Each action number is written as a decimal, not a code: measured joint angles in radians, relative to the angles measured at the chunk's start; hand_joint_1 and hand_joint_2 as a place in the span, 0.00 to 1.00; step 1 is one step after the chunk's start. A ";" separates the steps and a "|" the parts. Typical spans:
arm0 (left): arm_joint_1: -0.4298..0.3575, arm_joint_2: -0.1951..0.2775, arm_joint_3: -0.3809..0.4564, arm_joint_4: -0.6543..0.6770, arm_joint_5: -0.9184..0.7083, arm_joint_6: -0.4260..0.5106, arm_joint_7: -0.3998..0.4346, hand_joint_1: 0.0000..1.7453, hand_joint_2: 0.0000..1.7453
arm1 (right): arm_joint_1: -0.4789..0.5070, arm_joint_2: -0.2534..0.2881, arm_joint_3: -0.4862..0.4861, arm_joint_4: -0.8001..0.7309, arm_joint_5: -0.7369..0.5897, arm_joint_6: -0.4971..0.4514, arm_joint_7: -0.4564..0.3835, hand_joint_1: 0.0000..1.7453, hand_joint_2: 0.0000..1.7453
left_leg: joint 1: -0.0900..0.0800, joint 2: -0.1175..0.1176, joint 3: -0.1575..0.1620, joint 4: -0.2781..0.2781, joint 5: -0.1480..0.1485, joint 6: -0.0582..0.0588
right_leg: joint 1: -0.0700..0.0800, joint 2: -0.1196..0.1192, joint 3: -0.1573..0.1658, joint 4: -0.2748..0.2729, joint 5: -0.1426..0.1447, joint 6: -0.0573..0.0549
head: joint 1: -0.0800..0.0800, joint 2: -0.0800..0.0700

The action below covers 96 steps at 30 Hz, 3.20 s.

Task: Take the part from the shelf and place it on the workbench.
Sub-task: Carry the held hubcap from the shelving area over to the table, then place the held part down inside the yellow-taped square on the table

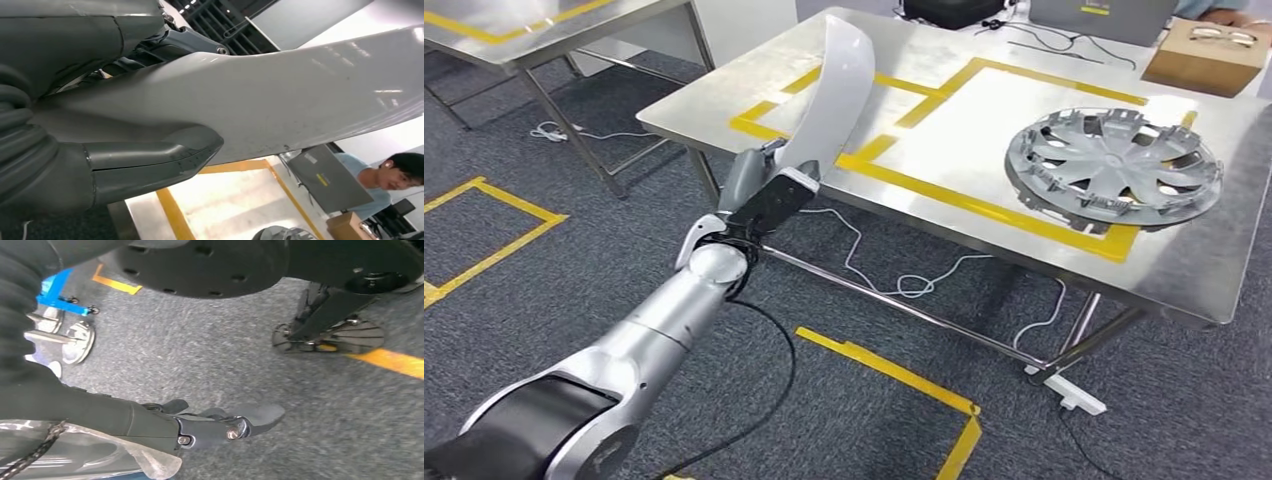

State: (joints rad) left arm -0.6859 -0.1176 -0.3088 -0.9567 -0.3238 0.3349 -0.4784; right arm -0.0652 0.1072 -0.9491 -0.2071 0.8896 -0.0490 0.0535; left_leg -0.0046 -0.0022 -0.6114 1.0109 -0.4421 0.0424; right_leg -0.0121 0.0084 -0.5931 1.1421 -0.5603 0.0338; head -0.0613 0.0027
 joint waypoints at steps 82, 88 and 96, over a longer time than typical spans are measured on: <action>-0.170 0.034 -0.012 0.434 -0.301 0.094 0.100 1.00 1.00 | -0.003 0.000 -0.026 0.000 0.057 0.017 -0.004 0.00 1.00 | 0.007 -0.001 -0.136 0.297 -0.134 -0.052 | -0.002 -0.002 -0.002 -0.128 0.083 -0.038 | -0.005 0.000; -0.176 0.033 -0.012 0.439 -0.299 0.093 0.100 1.00 1.00 | -0.004 0.000 -0.026 0.000 0.057 0.017 -0.004 0.00 1.00 | 0.006 -0.001 -0.022 0.039 -0.003 -0.037 | 0.003 0.000 0.001 -0.124 0.075 -0.023 | -0.004 0.000; -0.177 0.017 -0.012 0.443 -0.296 0.090 0.096 1.00 1.00 | -0.004 0.000 -0.026 0.000 0.058 0.017 -0.004 0.00 1.00 | 0.006 -0.003 -0.010 0.012 -0.006 -0.005 | 0.001 -0.003 -0.118 0.099 -0.036 0.006 | 0.000 0.000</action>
State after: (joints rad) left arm -0.8632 -0.1001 -0.3209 -0.5133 -0.6195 0.4253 -0.3826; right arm -0.0688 0.1076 -0.9750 -0.2071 0.9472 -0.0316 0.0497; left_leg 0.0013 -0.0048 -0.6211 1.0228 -0.4485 0.0376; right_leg -0.0111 0.0057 -0.7114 1.2416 -0.5963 0.0398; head -0.0614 0.0027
